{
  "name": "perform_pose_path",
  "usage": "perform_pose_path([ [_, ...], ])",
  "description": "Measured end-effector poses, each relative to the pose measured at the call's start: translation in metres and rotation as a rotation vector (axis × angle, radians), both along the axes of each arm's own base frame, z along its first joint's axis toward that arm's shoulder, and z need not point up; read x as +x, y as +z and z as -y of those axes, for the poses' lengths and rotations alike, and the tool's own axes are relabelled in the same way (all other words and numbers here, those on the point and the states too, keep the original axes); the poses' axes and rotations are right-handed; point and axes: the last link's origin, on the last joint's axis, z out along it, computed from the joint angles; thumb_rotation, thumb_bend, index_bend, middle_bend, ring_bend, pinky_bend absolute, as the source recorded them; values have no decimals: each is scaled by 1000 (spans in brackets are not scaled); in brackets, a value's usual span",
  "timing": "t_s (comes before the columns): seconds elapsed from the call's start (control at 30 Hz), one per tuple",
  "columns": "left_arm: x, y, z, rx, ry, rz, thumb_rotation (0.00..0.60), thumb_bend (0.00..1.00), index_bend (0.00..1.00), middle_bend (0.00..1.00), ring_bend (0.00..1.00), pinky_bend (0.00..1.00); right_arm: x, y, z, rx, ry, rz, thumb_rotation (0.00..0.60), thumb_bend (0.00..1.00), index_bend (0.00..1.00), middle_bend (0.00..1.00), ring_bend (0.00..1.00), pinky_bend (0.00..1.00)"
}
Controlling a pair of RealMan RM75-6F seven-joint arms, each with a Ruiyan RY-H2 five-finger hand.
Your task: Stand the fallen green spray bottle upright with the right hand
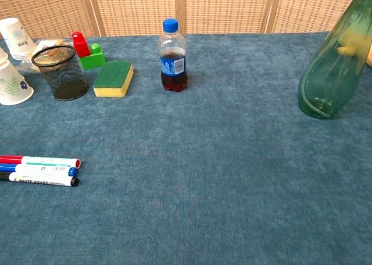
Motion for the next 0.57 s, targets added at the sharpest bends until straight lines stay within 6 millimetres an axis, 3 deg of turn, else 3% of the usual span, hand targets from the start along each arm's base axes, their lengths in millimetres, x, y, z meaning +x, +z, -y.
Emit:
perform_pose_path([
  [0.57,-3,7,4,30,16,-14,600,307,375,281,276,315,12,10,-22,-11,-44,-202,600,329,158,263,69,207],
])
